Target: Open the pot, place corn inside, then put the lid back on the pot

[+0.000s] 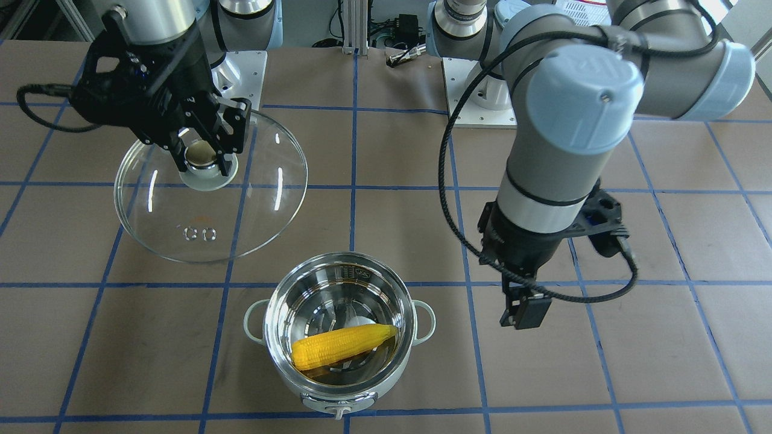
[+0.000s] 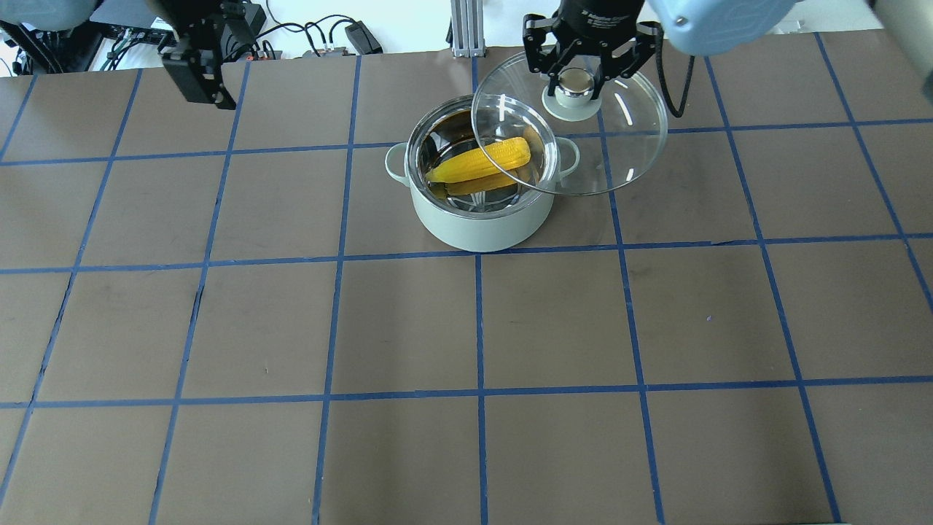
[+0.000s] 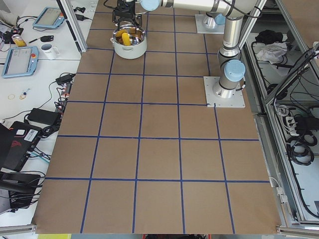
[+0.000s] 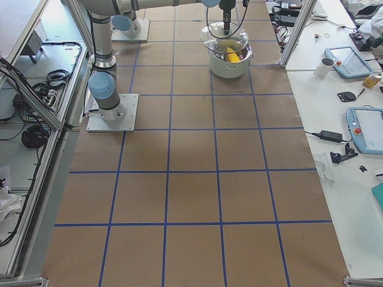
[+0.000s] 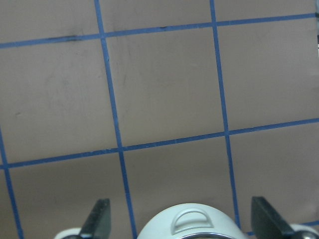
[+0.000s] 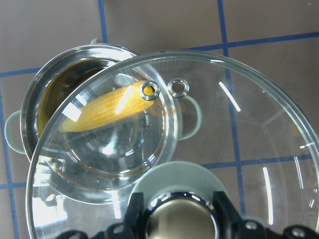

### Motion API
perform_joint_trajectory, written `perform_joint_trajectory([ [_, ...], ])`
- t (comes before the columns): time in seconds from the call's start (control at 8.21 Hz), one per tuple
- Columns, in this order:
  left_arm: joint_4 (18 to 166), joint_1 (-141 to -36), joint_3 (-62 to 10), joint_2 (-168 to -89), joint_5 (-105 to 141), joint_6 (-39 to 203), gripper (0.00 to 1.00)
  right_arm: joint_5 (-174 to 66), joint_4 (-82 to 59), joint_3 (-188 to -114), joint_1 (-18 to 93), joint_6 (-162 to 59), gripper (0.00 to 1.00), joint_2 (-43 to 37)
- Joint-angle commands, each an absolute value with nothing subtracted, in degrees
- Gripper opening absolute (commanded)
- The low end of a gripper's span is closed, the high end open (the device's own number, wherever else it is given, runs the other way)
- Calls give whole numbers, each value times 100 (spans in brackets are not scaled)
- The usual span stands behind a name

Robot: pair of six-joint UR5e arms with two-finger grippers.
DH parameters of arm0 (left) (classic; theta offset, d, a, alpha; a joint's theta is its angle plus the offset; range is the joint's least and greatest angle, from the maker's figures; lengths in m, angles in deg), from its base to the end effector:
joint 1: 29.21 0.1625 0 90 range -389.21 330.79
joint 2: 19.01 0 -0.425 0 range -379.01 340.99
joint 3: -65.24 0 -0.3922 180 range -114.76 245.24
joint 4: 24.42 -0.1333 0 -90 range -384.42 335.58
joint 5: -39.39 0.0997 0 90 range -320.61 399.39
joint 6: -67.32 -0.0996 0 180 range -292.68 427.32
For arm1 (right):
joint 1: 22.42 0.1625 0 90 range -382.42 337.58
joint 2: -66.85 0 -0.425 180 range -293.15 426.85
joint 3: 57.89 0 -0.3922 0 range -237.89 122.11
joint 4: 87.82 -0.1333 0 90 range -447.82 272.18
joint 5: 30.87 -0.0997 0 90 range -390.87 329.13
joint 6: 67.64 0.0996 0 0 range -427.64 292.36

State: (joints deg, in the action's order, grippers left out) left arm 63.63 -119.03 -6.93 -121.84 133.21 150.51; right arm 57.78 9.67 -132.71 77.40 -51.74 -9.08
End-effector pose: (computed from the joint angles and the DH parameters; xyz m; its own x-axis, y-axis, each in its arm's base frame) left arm -0.1248 -0.5965 0.5245 -0.1152 -0.9870 0.1123 -0.9911 0.1066 -0.0800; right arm 0.2375 -0.5769 0.4988 -0.9930 0.0996 -0.0634 0.1075 0.9847 -0.1374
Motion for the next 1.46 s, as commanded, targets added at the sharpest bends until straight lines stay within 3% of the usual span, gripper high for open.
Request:
perform_joint_trajectory([
  [0.0, 7015, -11781, -753, -11806, 13500, 13345, 99, 5876, 1691, -13041, 8346, -4377, 29, -42],
  [0.24, 6980, -11781, -841, -11824, 13528, 12766, 100, 5966, 2299, -12936, 8428, -4111, 28, 522],
  [0.85, 6813, -11781, -859, -11807, 13563, 8867, 100, 6054, 2503, -12821, 8559, -3803, 27, 831],
  [1.34, 6804, -11886, -903, -11719, 13441, 7622, 100, 6045, 2530, -12838, 8568, -3846, 27, 866],
])
